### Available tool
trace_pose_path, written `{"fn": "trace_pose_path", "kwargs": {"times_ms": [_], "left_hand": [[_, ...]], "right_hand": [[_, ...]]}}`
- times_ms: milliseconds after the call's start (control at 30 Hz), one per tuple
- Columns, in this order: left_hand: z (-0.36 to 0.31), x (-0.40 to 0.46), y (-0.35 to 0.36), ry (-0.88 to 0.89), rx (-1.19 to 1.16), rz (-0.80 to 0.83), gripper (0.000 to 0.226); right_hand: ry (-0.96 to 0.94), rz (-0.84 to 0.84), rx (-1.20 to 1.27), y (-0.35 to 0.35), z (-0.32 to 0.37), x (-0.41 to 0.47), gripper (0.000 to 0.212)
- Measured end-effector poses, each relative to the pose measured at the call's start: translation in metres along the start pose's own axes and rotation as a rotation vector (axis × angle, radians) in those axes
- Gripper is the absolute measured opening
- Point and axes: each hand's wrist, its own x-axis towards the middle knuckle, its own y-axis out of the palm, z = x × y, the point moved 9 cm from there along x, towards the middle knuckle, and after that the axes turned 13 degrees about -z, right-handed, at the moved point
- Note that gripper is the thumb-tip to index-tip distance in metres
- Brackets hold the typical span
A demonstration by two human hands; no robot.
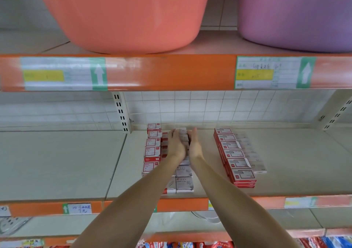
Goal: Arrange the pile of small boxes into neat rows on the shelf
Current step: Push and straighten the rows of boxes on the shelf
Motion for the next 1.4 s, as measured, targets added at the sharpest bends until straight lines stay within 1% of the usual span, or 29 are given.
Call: {"fn": "trace_pose_path", "kwargs": {"times_ms": [67,167,200,267,333,367,433,467,500,533,600,700,800,900,967,1033,1100,1167,1233,1300,1400], "left_hand": [[0.001,0.001,0.002,-0.003,-0.025,0.007,0.019],[0.006,0.003,0.004,-0.052,-0.063,0.055,0.025],[0.010,0.004,0.005,-0.064,-0.045,0.063,0.026],[0.012,0.004,0.006,-0.075,0.049,0.103,0.029],[0.013,0.005,0.004,-0.078,0.138,0.146,0.037],[0.011,0.005,0.005,-0.048,0.207,0.194,0.042],[0.002,0.005,0.001,0.086,0.405,0.210,0.051],[-0.002,0.005,0.001,0.111,0.445,0.228,0.053],[-0.006,0.003,-0.001,0.131,0.467,0.248,0.054],[-0.010,0.003,-0.001,0.162,0.488,0.260,0.053],[-0.019,0.000,-0.002,0.236,0.534,0.296,0.052],[-0.028,-0.002,-0.005,0.378,0.618,0.342,0.054],[-0.033,-0.002,-0.017,0.528,0.751,0.359,0.056],[-0.031,0.006,-0.040,0.578,0.825,0.325,0.057],[-0.028,0.010,-0.056,0.601,0.849,0.303,0.053],[-0.025,0.010,-0.072,0.610,0.856,0.324,0.050],[-0.020,0.003,-0.084,0.608,0.843,0.400,0.055],[-0.009,-0.009,-0.091,0.600,0.882,0.530,0.072],[0.005,-0.021,-0.093,0.599,0.958,0.631,0.089],[0.011,-0.029,-0.094,0.587,0.972,0.670,0.100],[0.012,-0.035,-0.095,0.530,0.914,0.702,0.115]], "right_hand": [[-0.020,-0.018,-0.010,-0.001,0.000,0.001,0.067],[-0.015,-0.017,-0.023,-0.002,0.001,0.000,0.064],[-0.004,-0.010,-0.026,-0.002,0.001,-0.002,0.062],[0.013,0.008,-0.029,-0.003,0.000,-0.005,0.063],[0.020,0.029,-0.040,-0.002,-0.001,-0.010,0.068],[0.014,0.027,-0.043,-0.003,-0.001,-0.013,0.072],[0.007,0.016,-0.052,-0.006,-0.005,-0.016,0.089],[0.007,0.011,-0.069,-0.008,-0.006,-0.017,0.098],[0.010,0.010,-0.079,-0.010,-0.008,-0.020,0.099],[0.010,0.011,-0.096,-0.011,-0.007,-0.022,0.093],[-0.022,0.010,-0.130,-0.012,0.000,-0.030,0.073],[-0.137,0.024,-0.232,-0.011,0.012,-0.038,0.054],[-0.266,0.035,-0.397,-0.008,0.023,-0.047,0.054],[-0.396,0.053,-0.521,-0.010,0.036,-0.060,0.050],[-0.468,0.111,-0.654,-0.012,0.039,-0.065,0.049],[-0.539,0.190,-0.830,-0.013,0.036,-0.067,0.054],[-0.630,0.272,-1.014,-0.011,0.032,-0.070,0.062],[-0.692,0.328,-1.147,-0.011,0.028,-0.075,0.070],[-0.762,0.347,-1.226,-0.011,0.029,-0.082,0.078],[-0.807,0.363,-1.269,-0.008,0.030,-0.088,0.087],[-0.744,0.449,-1.348,-0.004,0.025,-0.092,0.105]]}}
